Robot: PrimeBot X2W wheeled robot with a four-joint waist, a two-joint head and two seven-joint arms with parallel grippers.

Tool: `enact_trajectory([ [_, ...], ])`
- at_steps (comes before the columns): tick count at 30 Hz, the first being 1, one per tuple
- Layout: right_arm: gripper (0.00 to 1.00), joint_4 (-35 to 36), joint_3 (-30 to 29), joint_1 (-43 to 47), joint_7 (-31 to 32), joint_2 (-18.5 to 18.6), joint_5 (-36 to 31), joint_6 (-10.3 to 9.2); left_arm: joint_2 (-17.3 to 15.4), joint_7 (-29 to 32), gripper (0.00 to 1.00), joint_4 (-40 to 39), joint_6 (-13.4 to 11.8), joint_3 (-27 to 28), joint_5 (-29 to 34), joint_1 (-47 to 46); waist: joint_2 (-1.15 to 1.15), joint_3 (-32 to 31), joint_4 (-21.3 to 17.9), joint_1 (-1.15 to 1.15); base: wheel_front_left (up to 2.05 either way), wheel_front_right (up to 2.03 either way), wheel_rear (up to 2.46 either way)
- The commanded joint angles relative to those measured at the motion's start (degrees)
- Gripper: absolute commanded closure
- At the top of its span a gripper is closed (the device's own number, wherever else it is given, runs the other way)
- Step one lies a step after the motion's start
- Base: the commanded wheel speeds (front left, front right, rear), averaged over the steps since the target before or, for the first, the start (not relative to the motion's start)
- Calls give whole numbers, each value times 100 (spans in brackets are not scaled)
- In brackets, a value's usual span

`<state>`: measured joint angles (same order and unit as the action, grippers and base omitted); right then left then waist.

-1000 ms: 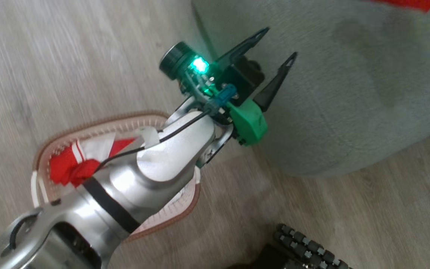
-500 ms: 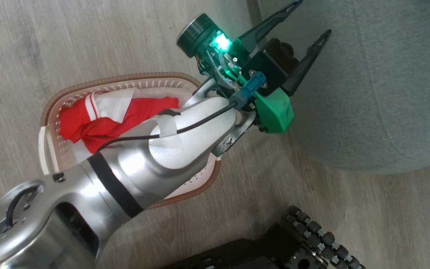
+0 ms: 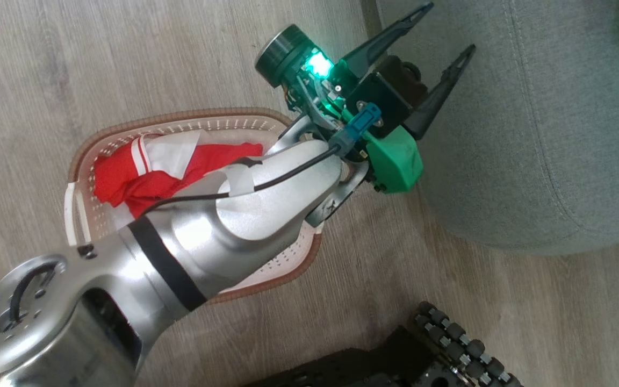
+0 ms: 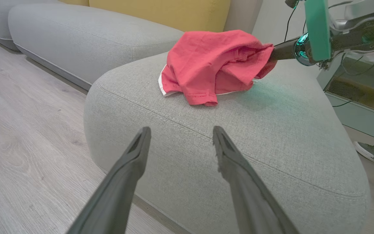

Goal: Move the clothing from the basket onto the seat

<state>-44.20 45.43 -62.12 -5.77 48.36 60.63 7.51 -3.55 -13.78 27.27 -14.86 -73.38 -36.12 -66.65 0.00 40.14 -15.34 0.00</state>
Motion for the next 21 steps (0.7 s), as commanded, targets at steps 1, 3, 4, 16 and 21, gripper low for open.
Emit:
enact_trajectory([
  [1, 0, -57, 244, 43, -33, 393, 187, -2, 67, -63, 0, -135, -56, 91, -44, -190, 0, -41, 3, 0, 0, 0, 0],
  [3, 0, -77, 549, -18, 53, 435, 334, -2, 67, -78, 0, -105, -68, 79, -78, -181, 0, -111, 2, 0, 0, 0, 0],
  [4, 0, -84, 693, -56, 80, 465, 390, -2, 67, -85, 0, -92, -80, 75, -96, -171, 0, -150, -3, 0, 0, 0, 0],
  [16, 0, 63, 1821, -323, 447, 759, 1145, -2, 67, -119, 0, 22, -132, 295, -140, 106, 0, -691, -106, 0, 0, 0, 0],
  [21, 0, 198, 2158, -444, 352, 966, 1287, -2, 67, -120, 0, 1, -104, 494, 2, 272, 0, -864, -111, 0, 0, 0, 0],
])
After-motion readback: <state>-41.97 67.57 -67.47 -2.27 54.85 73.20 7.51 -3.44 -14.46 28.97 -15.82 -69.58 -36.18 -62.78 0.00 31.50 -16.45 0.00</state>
